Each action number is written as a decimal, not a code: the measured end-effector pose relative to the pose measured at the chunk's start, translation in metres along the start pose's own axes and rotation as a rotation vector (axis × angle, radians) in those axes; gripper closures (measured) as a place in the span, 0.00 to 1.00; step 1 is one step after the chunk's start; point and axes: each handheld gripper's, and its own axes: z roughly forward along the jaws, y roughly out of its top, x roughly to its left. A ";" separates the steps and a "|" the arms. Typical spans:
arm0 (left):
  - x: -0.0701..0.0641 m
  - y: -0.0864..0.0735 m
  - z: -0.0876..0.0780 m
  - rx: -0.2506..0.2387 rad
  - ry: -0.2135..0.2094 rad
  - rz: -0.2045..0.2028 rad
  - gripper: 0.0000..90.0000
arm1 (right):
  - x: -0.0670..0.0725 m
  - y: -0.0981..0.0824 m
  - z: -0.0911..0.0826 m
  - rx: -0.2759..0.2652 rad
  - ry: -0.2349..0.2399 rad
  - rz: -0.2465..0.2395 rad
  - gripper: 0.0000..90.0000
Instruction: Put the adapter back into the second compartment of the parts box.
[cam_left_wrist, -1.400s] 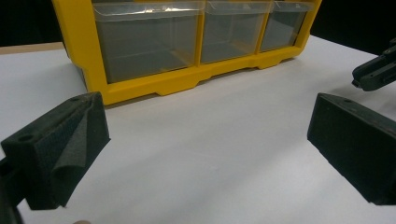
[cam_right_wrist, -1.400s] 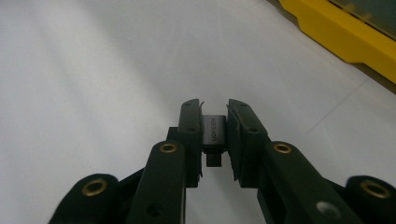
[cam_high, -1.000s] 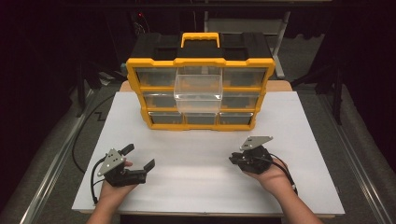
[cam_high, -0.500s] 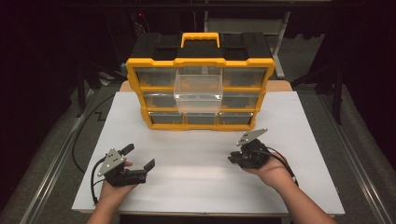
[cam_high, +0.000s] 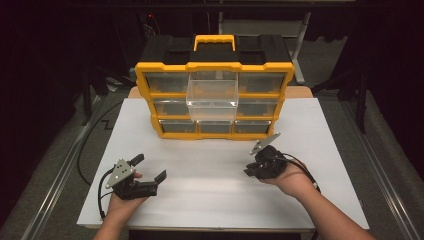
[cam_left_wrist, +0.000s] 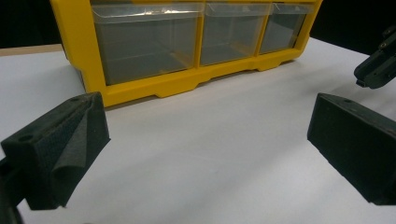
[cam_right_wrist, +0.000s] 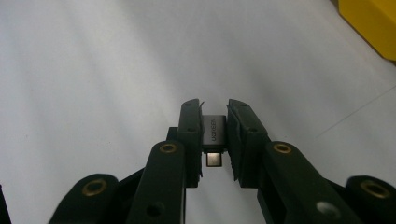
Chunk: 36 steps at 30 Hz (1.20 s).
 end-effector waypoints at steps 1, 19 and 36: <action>0.000 0.000 0.000 0.001 0.003 0.002 0.00 | 0.000 0.001 0.000 0.006 0.003 0.000 0.86; -0.001 0.000 0.000 0.010 -0.013 0.002 0.00 | -0.003 0.012 0.001 0.107 0.047 -0.036 0.86; -0.002 0.000 -0.001 0.000 -0.013 0.000 0.00 | -0.009 0.016 -0.006 0.191 0.073 -0.059 0.86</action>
